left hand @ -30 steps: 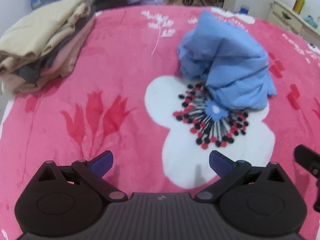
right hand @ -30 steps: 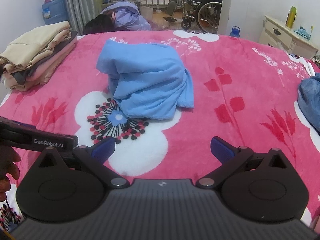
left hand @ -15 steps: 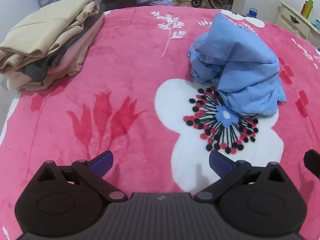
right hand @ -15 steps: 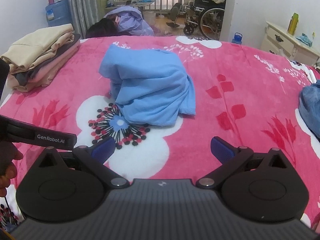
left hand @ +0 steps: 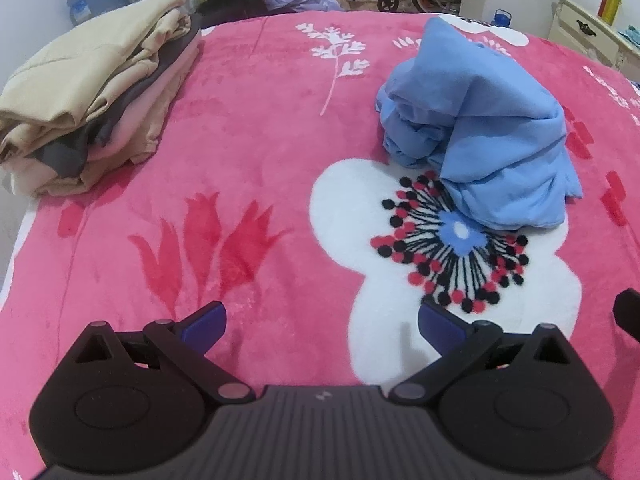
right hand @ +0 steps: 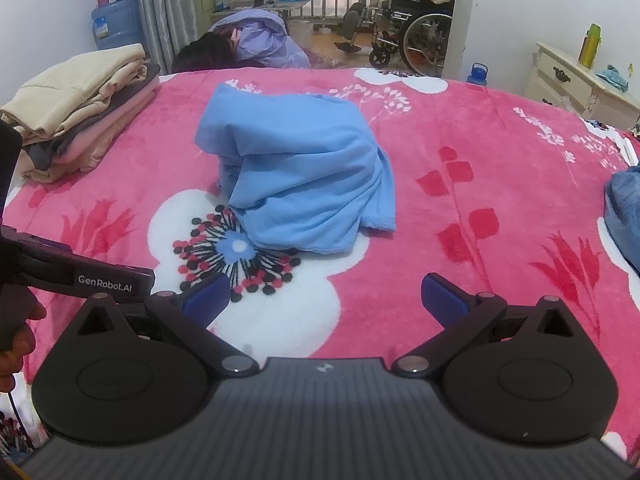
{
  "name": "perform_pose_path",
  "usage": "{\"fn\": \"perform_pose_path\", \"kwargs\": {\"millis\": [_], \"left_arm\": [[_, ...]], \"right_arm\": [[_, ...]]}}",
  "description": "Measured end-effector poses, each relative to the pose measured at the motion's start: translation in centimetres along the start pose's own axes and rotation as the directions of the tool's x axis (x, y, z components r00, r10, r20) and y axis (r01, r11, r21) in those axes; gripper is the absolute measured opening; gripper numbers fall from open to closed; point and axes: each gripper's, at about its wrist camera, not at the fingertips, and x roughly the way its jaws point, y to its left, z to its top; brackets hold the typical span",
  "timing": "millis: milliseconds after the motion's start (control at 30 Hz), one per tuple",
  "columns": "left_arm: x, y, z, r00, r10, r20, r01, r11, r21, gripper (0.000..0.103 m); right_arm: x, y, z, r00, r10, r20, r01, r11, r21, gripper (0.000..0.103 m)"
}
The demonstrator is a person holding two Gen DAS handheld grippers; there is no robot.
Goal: Fold clothes
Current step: 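Move both grippers toward the crumpled light-blue T-shirt, then grasp the T-shirt with the left gripper while the right gripper grasps it too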
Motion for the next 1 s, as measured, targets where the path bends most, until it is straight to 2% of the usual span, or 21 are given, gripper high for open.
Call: {"fn": "perform_pose_path", "kwargs": {"millis": [167, 300, 433, 600, 700, 867, 1000], "left_arm": [[0.2, -0.2, 0.2, 0.999, -0.009, 0.048, 0.008, 1.0, 0.012, 0.102], [0.6, -0.1, 0.8, 0.995, -0.066, 0.071, 0.067, 0.998, -0.009, 0.102], [1.0, 0.0, 1.5, 0.986, -0.123, 0.112, 0.128, 0.991, -0.035, 0.102], [1.3, -0.7, 2.8, 0.97, -0.149, 0.19, 0.149, 0.989, 0.015, 0.102], [1.6, -1.0, 4.1, 0.956, -0.186, 0.229, 0.177, 0.982, 0.06, 0.102], [1.7, -1.1, 6.6, 0.918, -0.26, 0.3, 0.234, 0.965, 0.118, 0.101], [2.2, -0.9, 8.6, 0.894, -0.309, 0.326, 0.283, 0.951, 0.125, 0.094]], "right_arm": [[2.1, -2.2, 1.6, 1.0, 0.012, 0.017, -0.012, 1.0, -0.001, 0.102], [3.7, -3.9, 2.9, 0.999, 0.021, 0.03, -0.021, 1.0, -0.001, 0.102], [4.7, -3.8, 3.4, 0.997, 0.032, 0.069, -0.031, 0.999, -0.022, 0.102], [5.1, -4.4, 4.6, 0.989, 0.06, 0.135, -0.054, 0.997, -0.051, 0.102], [6.0, -5.0, 5.8, 0.979, 0.096, 0.177, -0.082, 0.993, -0.087, 0.102], [7.7, -6.1, 8.2, 0.969, 0.155, 0.195, -0.133, 0.984, -0.12, 0.102], [9.5, -7.4, 10.3, 0.955, 0.212, 0.205, -0.187, 0.973, -0.135, 0.102]]}}
